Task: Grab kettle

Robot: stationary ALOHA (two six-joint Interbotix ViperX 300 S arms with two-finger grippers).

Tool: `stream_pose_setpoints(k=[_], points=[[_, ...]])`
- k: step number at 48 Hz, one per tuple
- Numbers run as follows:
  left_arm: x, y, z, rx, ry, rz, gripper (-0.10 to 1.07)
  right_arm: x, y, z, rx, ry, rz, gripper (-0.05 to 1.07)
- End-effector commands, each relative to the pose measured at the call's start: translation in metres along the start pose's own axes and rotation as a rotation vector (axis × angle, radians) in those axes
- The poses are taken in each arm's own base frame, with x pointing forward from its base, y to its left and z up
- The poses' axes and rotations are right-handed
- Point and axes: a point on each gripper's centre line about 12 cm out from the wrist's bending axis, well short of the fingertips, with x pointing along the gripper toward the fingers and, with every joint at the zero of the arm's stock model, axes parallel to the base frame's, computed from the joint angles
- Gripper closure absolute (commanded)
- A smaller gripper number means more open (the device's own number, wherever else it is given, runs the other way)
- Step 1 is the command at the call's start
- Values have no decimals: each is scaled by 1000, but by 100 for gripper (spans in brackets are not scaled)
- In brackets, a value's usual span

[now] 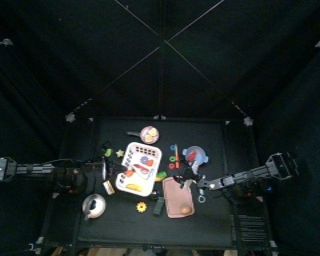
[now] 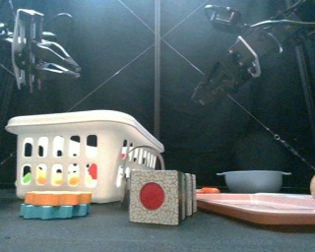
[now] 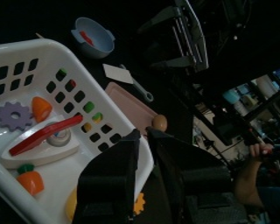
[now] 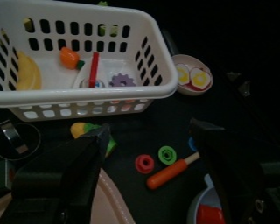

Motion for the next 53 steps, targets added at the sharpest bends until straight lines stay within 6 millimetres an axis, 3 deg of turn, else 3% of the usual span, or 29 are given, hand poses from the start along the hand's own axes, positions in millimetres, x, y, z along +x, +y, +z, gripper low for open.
stream_pose_setpoints(k=[1, 5, 13, 17, 25, 37, 43, 53], points=[[0, -11, 10, 5, -9, -24, 37, -5, -5, 9, 16, -26, -14, 1], [-1, -21, 16, 5, 14, -44, 37, -5, -6, 9, 8, -32, -20, 1], [-7, -62, 48, 25, 78, -121, 38, -2, -6, 5, -14, -29, -22, 1], [-8, -74, 63, 68, 111, -116, 38, -1, -7, 3, -19, -22, -30, 1], [-3, -75, 86, 111, 201, -26, 39, 4, -20, 4, -8, -21, -96, 1], [0, -78, 109, 109, 292, 141, 39, 6, -26, 2, -17, -17, -122, 1], [-8, -73, 105, 38, 376, 321, 40, 6, -26, -1, -11, -4, -123, 1], [-34, -86, 71, 5, 478, 594, 40, 6, -27, -9, 7, 27, -124, 1]])
